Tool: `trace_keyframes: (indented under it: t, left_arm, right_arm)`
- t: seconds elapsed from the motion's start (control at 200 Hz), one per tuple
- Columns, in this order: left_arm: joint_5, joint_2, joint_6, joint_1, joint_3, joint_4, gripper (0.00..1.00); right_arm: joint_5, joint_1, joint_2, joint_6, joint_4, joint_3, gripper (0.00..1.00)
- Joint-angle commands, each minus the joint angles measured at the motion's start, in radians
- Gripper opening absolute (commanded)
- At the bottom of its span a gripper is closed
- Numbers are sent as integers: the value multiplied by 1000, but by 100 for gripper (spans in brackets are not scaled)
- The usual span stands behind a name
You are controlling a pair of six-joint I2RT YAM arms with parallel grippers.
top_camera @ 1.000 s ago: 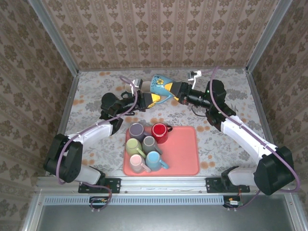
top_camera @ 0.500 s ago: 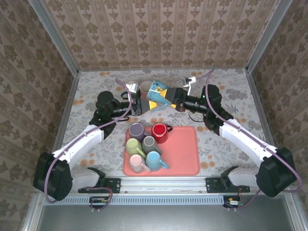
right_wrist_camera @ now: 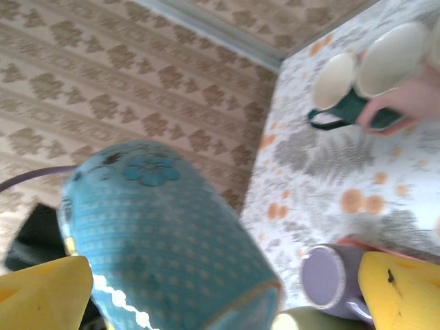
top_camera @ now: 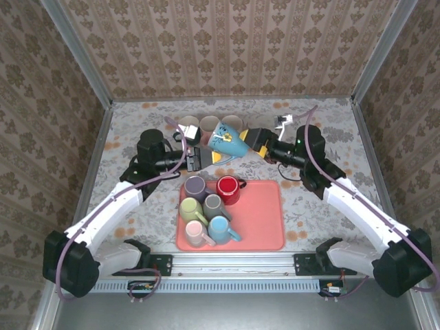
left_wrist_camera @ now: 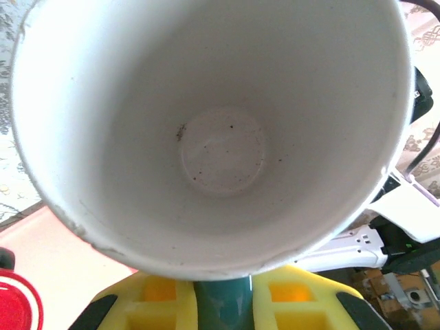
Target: Turn the mug right side up
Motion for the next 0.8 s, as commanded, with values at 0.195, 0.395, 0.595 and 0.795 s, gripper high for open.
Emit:
trace_keyframes:
  t: [0.195, 0.395, 0.595, 0.795]
  left_arm:
    - [-350, 51, 459, -109, 309, -551, 0]
    - [-621, 243, 567, -238, 532, -722, 0]
    - [-849, 472, 615, -348, 757, -820, 0]
    - [-937, 704, 602, -384, 963, -861, 0]
  right_arm:
    - [566, -27, -181, -279, -584, 83, 100]
    - [897, -28, -247, -339, -783, 156, 100]
    - [1022, -28, -316, -389, -802, 171, 100]
    - [1027, -29, -379, -430, -767, 127, 100]
